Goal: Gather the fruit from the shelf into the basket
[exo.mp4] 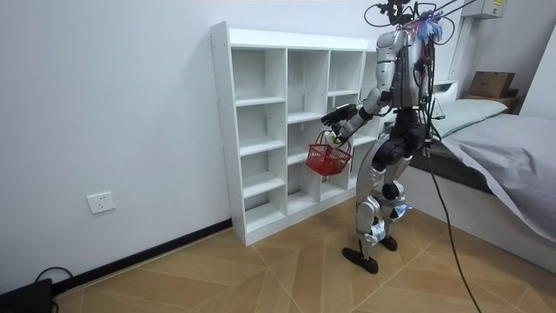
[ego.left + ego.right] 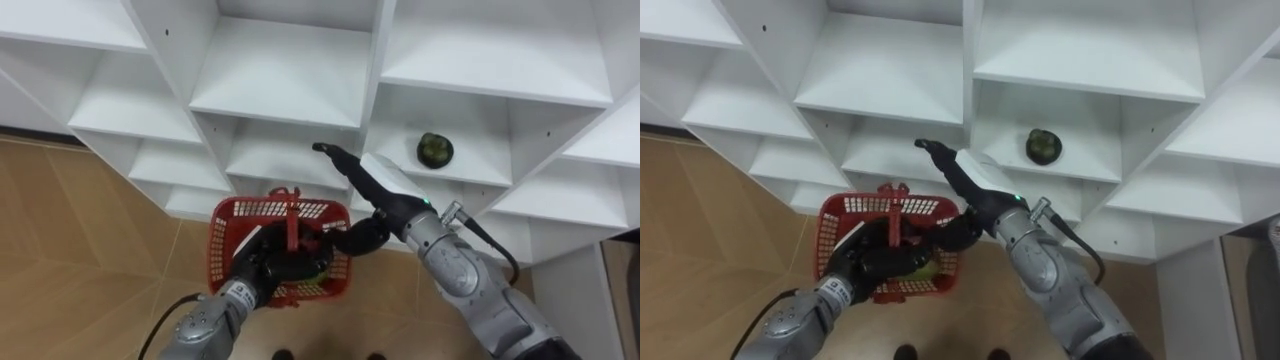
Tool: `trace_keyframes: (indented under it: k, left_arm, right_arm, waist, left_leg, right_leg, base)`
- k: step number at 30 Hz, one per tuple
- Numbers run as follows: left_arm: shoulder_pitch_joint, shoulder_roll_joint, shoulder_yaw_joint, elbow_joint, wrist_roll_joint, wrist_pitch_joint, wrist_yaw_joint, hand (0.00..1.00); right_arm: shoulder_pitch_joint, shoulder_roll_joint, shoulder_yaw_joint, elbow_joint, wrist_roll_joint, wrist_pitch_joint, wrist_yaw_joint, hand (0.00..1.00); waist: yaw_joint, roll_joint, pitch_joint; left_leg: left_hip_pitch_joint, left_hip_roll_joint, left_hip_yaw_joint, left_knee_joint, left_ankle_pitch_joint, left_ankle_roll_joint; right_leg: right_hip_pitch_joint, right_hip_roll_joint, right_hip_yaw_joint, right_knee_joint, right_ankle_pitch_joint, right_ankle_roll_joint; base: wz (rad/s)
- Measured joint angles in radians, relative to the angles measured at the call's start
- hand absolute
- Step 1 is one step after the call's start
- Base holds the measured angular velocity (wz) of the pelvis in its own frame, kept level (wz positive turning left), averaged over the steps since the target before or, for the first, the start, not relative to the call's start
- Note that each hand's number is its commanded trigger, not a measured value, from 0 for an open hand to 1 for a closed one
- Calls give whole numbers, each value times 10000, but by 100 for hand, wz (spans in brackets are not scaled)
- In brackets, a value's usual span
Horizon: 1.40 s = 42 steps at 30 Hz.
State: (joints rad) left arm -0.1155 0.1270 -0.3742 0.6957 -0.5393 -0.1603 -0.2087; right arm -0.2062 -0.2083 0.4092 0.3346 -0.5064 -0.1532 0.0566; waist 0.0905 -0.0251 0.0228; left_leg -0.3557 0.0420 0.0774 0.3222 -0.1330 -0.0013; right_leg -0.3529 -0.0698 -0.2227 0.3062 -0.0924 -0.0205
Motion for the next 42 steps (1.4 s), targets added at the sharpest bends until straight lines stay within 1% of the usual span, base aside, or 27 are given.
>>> trace_keyframes:
  k: [20,24,26,28,32,33,37,40,42]
  left_arm:
    - [1,32,-3,-65,48,11,15,100]
    - [26,110,-7,-72,447,13,26,100]
    - [137,134,-8,-73,549,13,50,100]
    - [326,152,-4,-74,940,15,129,100]
    - [330,181,80,-97,1601,13,234,100]
    - [335,190,81,-101,1641,14,245,100]
    - [404,197,109,-122,1867,14,247,100]
    - [505,234,195,-179,1864,13,241,100]
    - [554,253,194,-179,1868,13,241,100]
  right_arm:
    - [3,-7,-4,21,-6,10,-6,0]
    - [31,-38,-11,38,-8,16,-5,0]
    - [169,-62,-14,36,-46,16,-7,0]
    - [583,-81,-31,35,-155,18,-19,0]
    - [853,-68,-102,19,-12,16,-34,0]
    - [883,-67,-100,17,48,13,-107,0]
    - [1135,-81,-116,-145,524,13,-210,0]
    - [1536,-137,-245,-738,712,8,-233,0]
    - [1541,-121,-359,-745,726,6,-234,0]
  waist:
    - [-42,-10,1]
    - [-82,-17,-2]
    - [-90,-22,-1]
    - [-124,-30,1]
    - [-179,-32,0]
    - [-255,-34,-1]
    - [-293,-31,-10]
    - [-324,-29,-23]
    - [-348,-23,-30]
  left_leg:
    - [21,-14,-8,-79,1,0]
    - [71,-16,-4,-113,4,-1]
    - [228,-24,26,-153,6,-3]
    - [563,-17,27,-270,-18,-23]
    - [730,-32,42,-365,-22,-26]
    - [751,-25,55,-370,-24,-31]
    - [1068,-6,251,-539,-37,-46]
    - [1424,15,387,-712,-55,-69]
    - [1588,27,471,-816,-59,-75]
  right_leg:
    - [12,-14,0,22,-17,6]
    - [37,-10,6,11,-24,7]
    - [157,-10,24,-23,-39,14]
    - [507,15,1,-166,-72,30]
    - [612,37,120,-158,-134,49]
    - [626,59,181,-175,-137,50]
    - [768,99,326,-227,-137,50]
    - [1006,172,523,-332,-127,58]
    - [1108,190,589,-352,-127,58]
  base:
    - [0]
    - [0]
    - [0]
    - [0]
    - [0]
    - [0]
    - [-16]
    - [-17]
    - [-14]
